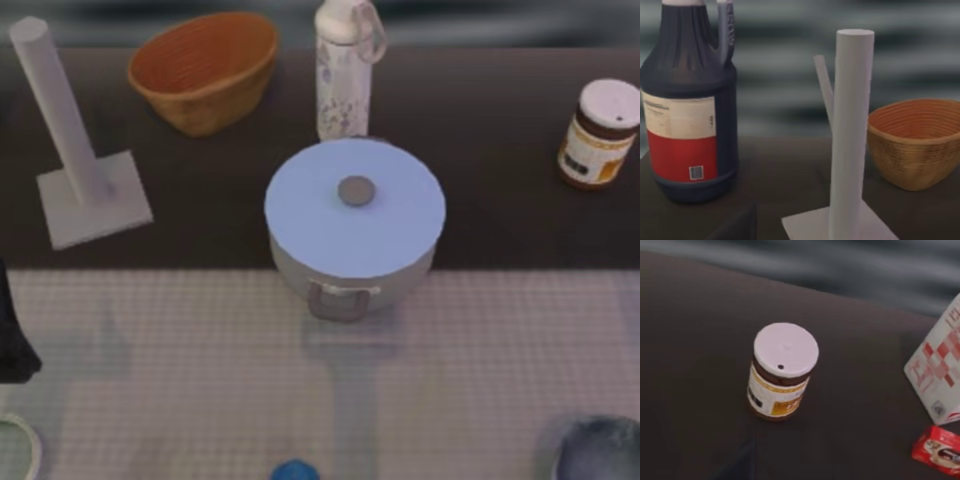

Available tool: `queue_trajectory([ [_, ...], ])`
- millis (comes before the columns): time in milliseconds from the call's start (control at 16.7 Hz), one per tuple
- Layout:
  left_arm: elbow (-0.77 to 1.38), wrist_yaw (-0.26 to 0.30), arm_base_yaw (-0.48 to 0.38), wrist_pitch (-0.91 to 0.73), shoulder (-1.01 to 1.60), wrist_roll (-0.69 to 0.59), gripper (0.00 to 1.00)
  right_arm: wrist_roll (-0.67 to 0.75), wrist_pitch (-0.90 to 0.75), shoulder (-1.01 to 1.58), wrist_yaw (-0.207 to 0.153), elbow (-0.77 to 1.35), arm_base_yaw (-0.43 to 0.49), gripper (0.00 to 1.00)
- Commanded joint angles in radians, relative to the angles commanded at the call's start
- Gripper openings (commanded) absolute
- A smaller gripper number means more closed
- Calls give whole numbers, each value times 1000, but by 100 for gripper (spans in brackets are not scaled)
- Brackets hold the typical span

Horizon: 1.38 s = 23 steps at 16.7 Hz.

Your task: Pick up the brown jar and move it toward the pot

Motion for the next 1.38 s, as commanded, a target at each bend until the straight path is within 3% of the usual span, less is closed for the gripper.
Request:
queue_trajectory([
  [540,0,0,0,0,0,0,100,-239,-509,931,-53,906,9,100],
  [840,0,0,0,0,0,0,100,-343,-727,1339,-79,1307,16,100],
  [1080,0,0,0,0,0,0,100,-395,-833,1544,-92,1508,21,100],
  [1380,0,0,0,0,0,0,100,-409,-861,1599,-96,1562,22,100],
])
